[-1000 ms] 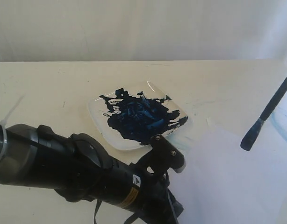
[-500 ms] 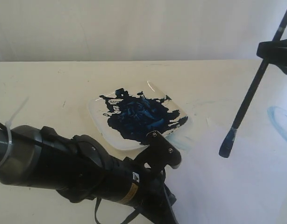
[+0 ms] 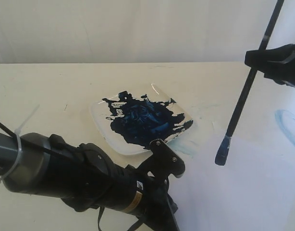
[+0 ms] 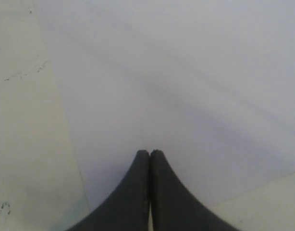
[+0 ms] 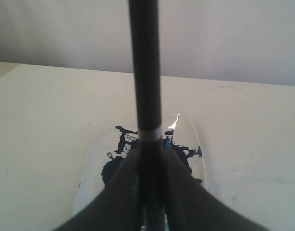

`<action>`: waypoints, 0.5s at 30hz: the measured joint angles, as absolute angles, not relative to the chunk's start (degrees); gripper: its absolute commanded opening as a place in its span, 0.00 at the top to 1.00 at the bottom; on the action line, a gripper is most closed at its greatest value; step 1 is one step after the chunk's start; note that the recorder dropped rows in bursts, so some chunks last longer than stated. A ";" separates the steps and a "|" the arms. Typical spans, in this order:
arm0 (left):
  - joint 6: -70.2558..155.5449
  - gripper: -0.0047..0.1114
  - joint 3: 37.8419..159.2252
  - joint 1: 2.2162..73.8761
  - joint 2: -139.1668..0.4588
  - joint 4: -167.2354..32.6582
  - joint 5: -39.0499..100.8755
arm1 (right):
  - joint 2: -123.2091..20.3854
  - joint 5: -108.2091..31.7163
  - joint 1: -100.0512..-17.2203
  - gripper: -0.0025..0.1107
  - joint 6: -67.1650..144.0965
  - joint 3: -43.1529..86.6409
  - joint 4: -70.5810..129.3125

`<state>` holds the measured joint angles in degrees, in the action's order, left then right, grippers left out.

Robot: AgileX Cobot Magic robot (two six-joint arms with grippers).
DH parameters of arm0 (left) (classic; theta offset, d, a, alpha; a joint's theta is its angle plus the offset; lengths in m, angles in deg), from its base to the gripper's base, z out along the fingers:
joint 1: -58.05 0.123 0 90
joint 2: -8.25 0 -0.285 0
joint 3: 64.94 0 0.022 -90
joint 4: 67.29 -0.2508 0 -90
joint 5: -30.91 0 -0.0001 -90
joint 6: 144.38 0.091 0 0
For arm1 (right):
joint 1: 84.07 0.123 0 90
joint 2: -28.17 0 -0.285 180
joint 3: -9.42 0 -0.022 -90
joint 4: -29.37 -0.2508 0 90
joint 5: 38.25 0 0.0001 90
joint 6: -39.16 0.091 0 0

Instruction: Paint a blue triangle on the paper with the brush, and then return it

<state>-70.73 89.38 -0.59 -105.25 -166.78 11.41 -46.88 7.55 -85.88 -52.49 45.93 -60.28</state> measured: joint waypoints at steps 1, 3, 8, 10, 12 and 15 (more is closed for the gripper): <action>-70.73 0.96 89.38 -0.59 -105.25 -166.78 11.53 | -47.34 7.55 -85.88 0.98 -52.84 45.93 -60.28; -70.73 0.96 89.38 -0.59 -105.50 -166.78 11.63 | -47.96 7.80 -85.88 0.98 -53.82 45.93 -60.65; -70.73 0.96 89.64 -0.59 -106.19 -166.78 11.56 | -49.70 9.51 -85.88 0.98 -57.36 45.93 -64.16; -70.73 0.96 89.87 -0.59 -106.31 -166.67 11.34 | -50.07 9.98 -85.88 0.98 -58.30 45.93 -64.77; -70.62 0.96 89.87 -0.59 -106.42 -166.54 11.31 | -50.45 10.18 -85.88 0.98 -58.89 45.93 -65.01; -70.62 0.96 89.87 -0.59 -106.46 -166.54 11.31 | -51.15 10.33 -85.88 0.98 -59.14 45.93 -65.28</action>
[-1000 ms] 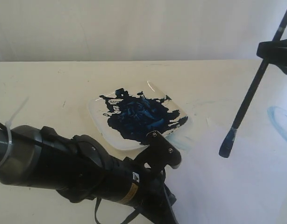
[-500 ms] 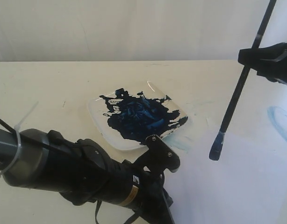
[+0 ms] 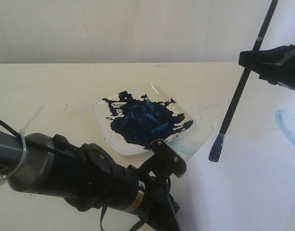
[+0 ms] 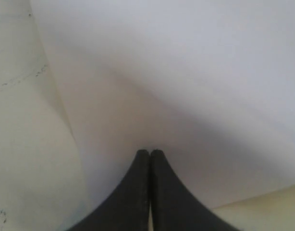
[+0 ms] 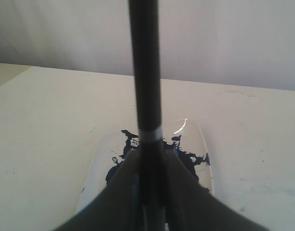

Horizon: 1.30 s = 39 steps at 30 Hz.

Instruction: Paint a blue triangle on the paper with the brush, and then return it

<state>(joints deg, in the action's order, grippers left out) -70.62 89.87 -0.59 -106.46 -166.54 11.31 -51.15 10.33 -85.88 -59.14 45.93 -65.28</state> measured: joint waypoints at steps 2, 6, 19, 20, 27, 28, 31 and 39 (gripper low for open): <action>-70.51 0.96 89.87 -0.59 -106.46 -166.54 11.42 | -51.81 10.45 -85.88 0.98 -59.27 45.93 -65.37; -70.51 0.96 89.87 -0.59 -106.46 -166.54 11.42 | -52.80 10.78 -85.88 0.98 -59.27 45.93 -65.50; -70.51 0.96 87.43 2.73 -104.53 -166.32 10.26 | -53.75 11.36 -85.88 0.98 -59.27 45.93 -66.10; -70.51 0.96 87.31 2.82 -104.31 -166.32 10.35 | -53.75 11.46 -85.88 0.98 -59.27 45.93 -66.09; -70.51 0.96 86.98 2.82 -102.65 -166.48 10.39 | -53.75 11.46 -85.88 0.98 -59.27 45.93 -66.09; -70.51 0.96 86.98 2.82 -102.49 -166.48 10.30 | -53.75 11.46 -85.88 0.98 -59.27 45.93 -66.09; -70.51 0.96 87.96 2.82 -102.07 -166.58 8.00 | -53.75 11.46 -85.88 0.98 -59.27 45.93 -66.09; -68.49 0.96 94.38 -1.85 -102.06 -166.40 -0.47 | -53.78 8.63 -85.83 0.98 -59.35 45.93 -66.47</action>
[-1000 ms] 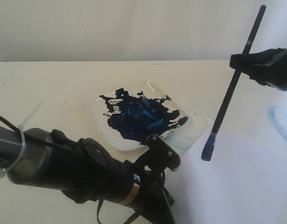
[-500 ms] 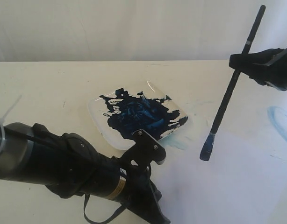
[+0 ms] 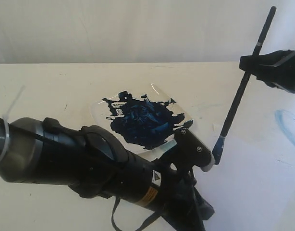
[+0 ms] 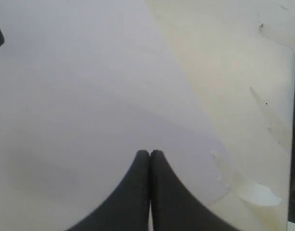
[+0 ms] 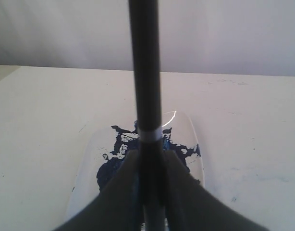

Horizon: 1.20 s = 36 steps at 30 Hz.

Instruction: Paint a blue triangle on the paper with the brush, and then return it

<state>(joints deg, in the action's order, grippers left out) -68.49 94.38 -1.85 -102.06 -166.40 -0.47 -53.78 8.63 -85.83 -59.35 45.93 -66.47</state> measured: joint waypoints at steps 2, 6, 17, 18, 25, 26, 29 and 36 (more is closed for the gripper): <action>-68.59 0.96 94.38 -1.85 -102.76 -166.52 2.41 | -53.88 7.98 -85.83 0.98 -59.35 45.93 -66.60; -68.70 0.96 94.38 -1.85 -103.81 -166.61 -2.99 | -53.88 7.71 -85.83 0.98 -59.35 45.93 -67.28; -68.27 0.96 93.29 -9.22 -104.63 -165.28 -6.07 | -53.88 7.34 -85.83 0.98 -60.29 45.93 -67.77; -67.71 0.96 93.29 -9.71 -104.61 -164.14 -5.33 | -53.88 7.34 -85.83 0.98 -60.29 45.93 -67.77; -65.81 0.96 93.29 -10.83 -107.96 -159.69 -5.87 | -53.88 7.34 -85.83 0.98 -60.29 45.93 -67.77; -65.19 0.96 93.29 -11.08 -108.61 -159.02 -6.28 | -53.88 7.34 -85.83 0.98 -60.29 45.93 -67.77; -63.05 0.96 93.29 -11.43 -109.84 -156.58 -6.93 | -53.88 7.34 -85.83 0.98 -60.29 45.93 -67.77; -59.17 0.96 93.29 -11.53 -110.08 -152.08 -7.02 | -53.88 7.34 -85.83 0.98 -60.29 45.93 -67.77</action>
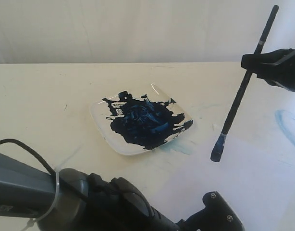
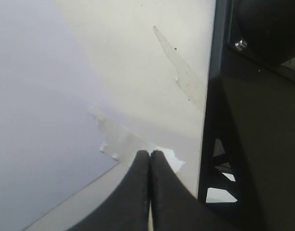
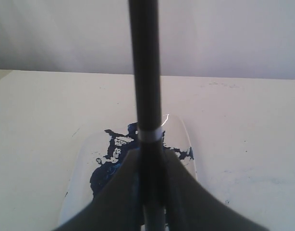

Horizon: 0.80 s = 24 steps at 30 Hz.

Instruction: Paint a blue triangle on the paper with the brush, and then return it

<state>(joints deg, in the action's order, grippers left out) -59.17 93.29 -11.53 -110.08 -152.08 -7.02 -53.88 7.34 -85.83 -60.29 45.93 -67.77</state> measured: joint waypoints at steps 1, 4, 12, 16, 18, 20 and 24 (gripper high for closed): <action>-58.81 0.96 93.29 -11.53 -110.08 -151.95 -7.02 | -53.88 7.34 -85.83 0.98 -60.29 45.93 -67.77; -57.15 0.96 93.29 -11.53 -110.08 -150.86 -6.91 | -53.88 7.34 -85.83 0.98 -60.29 45.93 -67.77; -50.83 0.96 93.29 -11.53 -110.08 -143.77 -6.67 | -53.88 7.34 -85.83 0.98 -60.29 45.93 -67.77; -49.91 0.96 93.29 -11.53 -110.11 -142.54 -6.67 | -53.88 7.34 -85.83 0.98 -60.29 45.93 -67.77; -49.76 0.96 93.29 -11.53 -110.44 -142.12 -6.82 | -53.88 7.34 -85.83 0.98 -60.29 45.93 -67.77; -49.66 0.96 93.29 -11.53 -111.17 -142.12 -6.92 | -53.88 7.34 -85.83 0.98 -60.29 45.93 -68.16; -49.55 0.96 93.29 -11.53 -112.15 -142.12 -7.02 | -52.45 5.41 -85.83 0.98 -60.29 45.93 -69.12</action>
